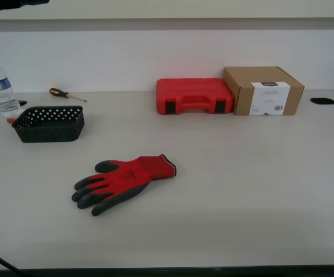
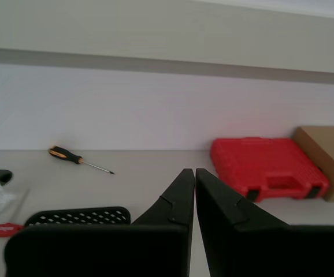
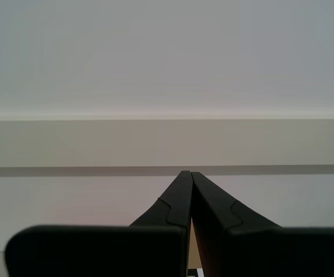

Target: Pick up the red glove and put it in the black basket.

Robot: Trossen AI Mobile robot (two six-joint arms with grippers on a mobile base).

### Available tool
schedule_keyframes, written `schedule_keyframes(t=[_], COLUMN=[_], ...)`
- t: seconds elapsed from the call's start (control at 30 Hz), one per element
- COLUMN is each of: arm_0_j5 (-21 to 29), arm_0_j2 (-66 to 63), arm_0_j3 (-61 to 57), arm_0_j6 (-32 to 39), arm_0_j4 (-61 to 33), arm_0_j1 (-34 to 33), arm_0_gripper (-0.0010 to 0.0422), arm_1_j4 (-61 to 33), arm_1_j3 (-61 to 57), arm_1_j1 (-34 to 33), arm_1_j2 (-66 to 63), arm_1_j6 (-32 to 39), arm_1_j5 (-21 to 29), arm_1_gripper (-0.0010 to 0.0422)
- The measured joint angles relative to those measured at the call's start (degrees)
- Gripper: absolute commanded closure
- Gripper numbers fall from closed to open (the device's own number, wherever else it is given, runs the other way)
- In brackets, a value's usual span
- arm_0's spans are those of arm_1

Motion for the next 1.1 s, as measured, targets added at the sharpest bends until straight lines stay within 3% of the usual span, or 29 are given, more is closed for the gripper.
schedule_keyframes(t=[0.1, 0.53, 0.63, 0.83, 1.1], arm_0_j5=[0.0, 0.0, 0.0, 0.0, 0.0], arm_0_j2=[0.0, 0.0, 0.0, 0.0, 0.0], arm_0_j3=[0.0, 0.0, 0.0, 0.0, 0.0], arm_0_j6=[0.0, 0.0, 0.0, 0.0, 0.0], arm_0_j4=[0.0, 0.0, 0.0, 0.0, 0.0], arm_0_j1=[0.0, 0.0, 0.0, 0.0, 0.0], arm_0_gripper=[0.0412, 0.0412, 0.0412, 0.0412, 0.0412], arm_1_j4=[0.1, 1.7, 1.8, 5.4, 14.5], arm_1_j3=[-2.6, -13.9, -15.1, -15.5, -11.2], arm_1_j1=[-0.2, -0.6, -0.6, -0.8, -4.3], arm_1_j2=[0.0, 0.2, 1.0, 6.9, 23.2], arm_1_j6=[-2.0, -5.7, -6.7, -7.7, -6.9], arm_1_j5=[3.0, 3.1, 3.1, 3.6, 4.1], arm_1_gripper=[0.0384, 0.0201, 0.0177, 0.0183, 0.0263])
